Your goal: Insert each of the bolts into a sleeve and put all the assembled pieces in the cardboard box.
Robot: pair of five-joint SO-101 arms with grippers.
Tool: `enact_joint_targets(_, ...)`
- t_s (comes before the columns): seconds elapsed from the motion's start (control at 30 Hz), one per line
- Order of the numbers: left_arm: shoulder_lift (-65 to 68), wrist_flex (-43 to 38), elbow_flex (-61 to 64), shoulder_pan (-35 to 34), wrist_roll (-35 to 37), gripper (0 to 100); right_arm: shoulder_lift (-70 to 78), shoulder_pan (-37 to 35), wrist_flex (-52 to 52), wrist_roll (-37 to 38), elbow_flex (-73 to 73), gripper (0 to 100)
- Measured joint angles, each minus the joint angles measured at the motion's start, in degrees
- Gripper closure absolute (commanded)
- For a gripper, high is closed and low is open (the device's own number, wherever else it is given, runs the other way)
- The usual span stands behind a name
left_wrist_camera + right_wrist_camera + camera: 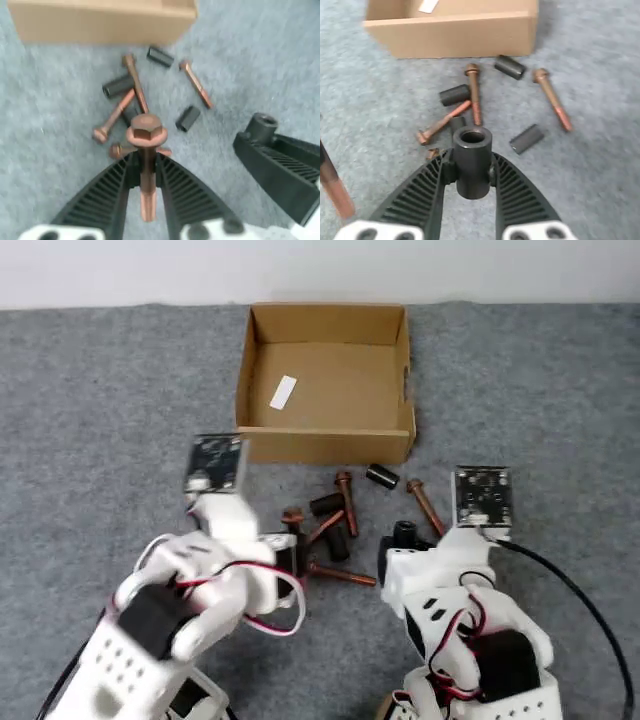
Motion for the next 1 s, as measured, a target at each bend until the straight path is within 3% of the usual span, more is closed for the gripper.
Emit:
enact_joint_targets(0.27, -12.8, -8.8, 8.4, -1.5, -7.6, 100, -1.5, -9.6, -9.2, 0.0, 4.7, 98.9)
enact_joint_targets(0.6, -27.3, -30.3, 17.9, -1.5, -8.0, 100, -1.4, -20.8, -18.3, 7.9, 8.8, 98.9)
enact_joint_targets(1.0, -29.2, -32.6, 18.4, -1.5, -8.0, 100, -1.4, -22.6, -22.3, 19.5, 8.8, 98.9)
